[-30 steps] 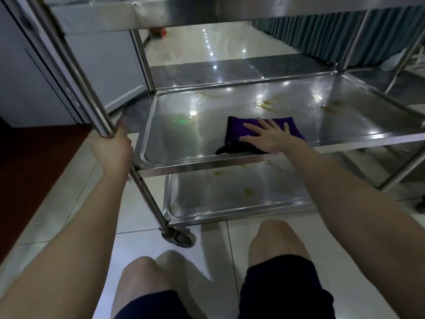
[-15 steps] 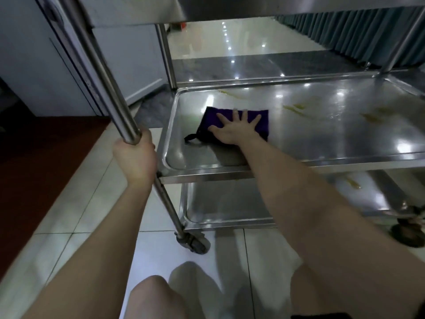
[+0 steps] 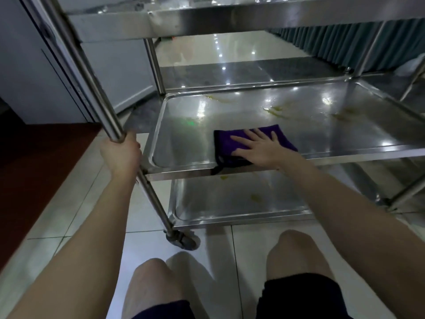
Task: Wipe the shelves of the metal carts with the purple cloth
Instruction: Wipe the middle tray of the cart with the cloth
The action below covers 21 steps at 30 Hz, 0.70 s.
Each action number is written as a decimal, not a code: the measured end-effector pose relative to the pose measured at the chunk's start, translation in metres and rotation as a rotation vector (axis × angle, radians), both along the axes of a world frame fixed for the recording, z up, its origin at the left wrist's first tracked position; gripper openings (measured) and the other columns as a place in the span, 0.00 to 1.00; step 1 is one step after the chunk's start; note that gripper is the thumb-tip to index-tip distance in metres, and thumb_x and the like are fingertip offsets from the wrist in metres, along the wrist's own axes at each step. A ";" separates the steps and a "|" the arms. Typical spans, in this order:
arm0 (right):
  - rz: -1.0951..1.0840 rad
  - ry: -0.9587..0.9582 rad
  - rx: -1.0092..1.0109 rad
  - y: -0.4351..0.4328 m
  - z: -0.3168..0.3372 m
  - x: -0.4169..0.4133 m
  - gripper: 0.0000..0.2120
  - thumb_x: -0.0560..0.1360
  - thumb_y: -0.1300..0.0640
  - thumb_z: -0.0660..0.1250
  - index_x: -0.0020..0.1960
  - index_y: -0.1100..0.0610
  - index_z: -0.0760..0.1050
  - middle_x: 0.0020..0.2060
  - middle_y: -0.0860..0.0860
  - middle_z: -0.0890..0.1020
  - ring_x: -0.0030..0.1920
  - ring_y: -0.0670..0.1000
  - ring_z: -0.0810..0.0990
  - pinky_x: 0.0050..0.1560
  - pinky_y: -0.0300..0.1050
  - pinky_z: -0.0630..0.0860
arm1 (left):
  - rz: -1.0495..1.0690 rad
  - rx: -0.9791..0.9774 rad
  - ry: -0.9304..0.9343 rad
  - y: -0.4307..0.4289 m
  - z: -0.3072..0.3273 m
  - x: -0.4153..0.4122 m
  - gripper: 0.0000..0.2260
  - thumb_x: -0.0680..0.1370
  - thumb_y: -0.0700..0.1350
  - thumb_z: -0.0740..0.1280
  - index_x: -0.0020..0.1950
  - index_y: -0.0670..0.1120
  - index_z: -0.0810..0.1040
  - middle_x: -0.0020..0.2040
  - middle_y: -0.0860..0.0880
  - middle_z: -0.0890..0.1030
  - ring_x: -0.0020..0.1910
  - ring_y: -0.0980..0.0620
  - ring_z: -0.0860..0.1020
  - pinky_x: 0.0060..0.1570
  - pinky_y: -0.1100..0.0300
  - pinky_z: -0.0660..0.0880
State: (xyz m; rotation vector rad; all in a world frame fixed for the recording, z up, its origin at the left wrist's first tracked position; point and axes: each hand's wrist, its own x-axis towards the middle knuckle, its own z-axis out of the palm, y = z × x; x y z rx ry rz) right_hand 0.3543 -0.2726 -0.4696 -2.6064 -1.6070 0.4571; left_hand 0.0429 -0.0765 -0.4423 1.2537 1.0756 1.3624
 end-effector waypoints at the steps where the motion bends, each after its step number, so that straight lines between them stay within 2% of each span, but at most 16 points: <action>1: -0.055 0.004 -0.012 -0.015 0.001 0.023 0.47 0.68 0.15 0.41 0.85 0.29 0.45 0.88 0.44 0.41 0.87 0.53 0.37 0.81 0.72 0.33 | -0.004 -0.001 0.012 -0.001 0.000 -0.001 0.10 0.75 0.45 0.68 0.37 0.50 0.69 0.25 0.52 0.68 0.24 0.51 0.66 0.30 0.55 0.64; 2: -0.111 0.011 -0.024 -0.025 0.002 0.043 0.49 0.66 0.14 0.41 0.85 0.29 0.45 0.87 0.43 0.41 0.87 0.53 0.37 0.81 0.72 0.33 | -0.007 -0.001 0.019 -0.002 0.000 -0.001 0.11 0.75 0.45 0.69 0.37 0.50 0.69 0.25 0.52 0.68 0.23 0.51 0.66 0.30 0.56 0.64; 5: -0.209 0.013 -0.044 -0.020 -0.002 0.080 0.44 0.72 0.15 0.44 0.85 0.30 0.44 0.88 0.45 0.40 0.87 0.55 0.37 0.80 0.75 0.33 | -0.012 0.007 0.017 -0.001 -0.002 -0.002 0.14 0.78 0.43 0.69 0.38 0.51 0.66 0.27 0.50 0.67 0.24 0.52 0.66 0.29 0.56 0.62; 10: -0.286 -0.030 -0.004 0.051 -0.005 0.068 0.49 0.69 0.13 0.40 0.85 0.32 0.43 0.88 0.52 0.40 0.86 0.63 0.36 0.76 0.81 0.31 | -0.001 0.015 0.002 0.003 -0.006 0.000 0.16 0.78 0.42 0.69 0.37 0.52 0.65 0.29 0.47 0.64 0.24 0.50 0.64 0.28 0.55 0.59; 14: -0.194 -0.051 0.014 0.138 0.003 -0.010 0.48 0.72 0.15 0.42 0.87 0.35 0.44 0.88 0.56 0.40 0.85 0.66 0.36 0.74 0.84 0.31 | 0.022 0.013 -0.029 0.005 -0.007 -0.002 0.16 0.79 0.42 0.69 0.37 0.52 0.65 0.31 0.45 0.64 0.25 0.51 0.63 0.28 0.53 0.57; 16: -0.086 -0.054 0.022 0.169 0.003 -0.067 0.48 0.73 0.15 0.42 0.87 0.37 0.45 0.88 0.57 0.41 0.85 0.67 0.36 0.73 0.84 0.31 | 0.027 0.022 -0.012 0.005 -0.005 -0.004 0.16 0.79 0.41 0.68 0.37 0.51 0.65 0.30 0.46 0.65 0.24 0.51 0.64 0.27 0.56 0.59; 19: 0.083 -0.043 0.030 0.171 -0.001 -0.130 0.47 0.74 0.16 0.42 0.87 0.36 0.43 0.87 0.56 0.40 0.85 0.66 0.34 0.73 0.82 0.28 | 0.012 0.018 -0.005 0.004 -0.002 -0.009 0.15 0.80 0.41 0.68 0.38 0.51 0.66 0.29 0.48 0.66 0.23 0.52 0.66 0.25 0.59 0.62; 21: 0.160 -0.030 0.018 0.151 -0.005 -0.139 0.44 0.75 0.16 0.43 0.86 0.34 0.43 0.87 0.53 0.39 0.85 0.63 0.33 0.74 0.78 0.26 | 0.012 0.007 0.020 0.005 0.001 -0.012 0.13 0.79 0.42 0.69 0.39 0.51 0.68 0.28 0.49 0.69 0.23 0.53 0.68 0.25 0.59 0.65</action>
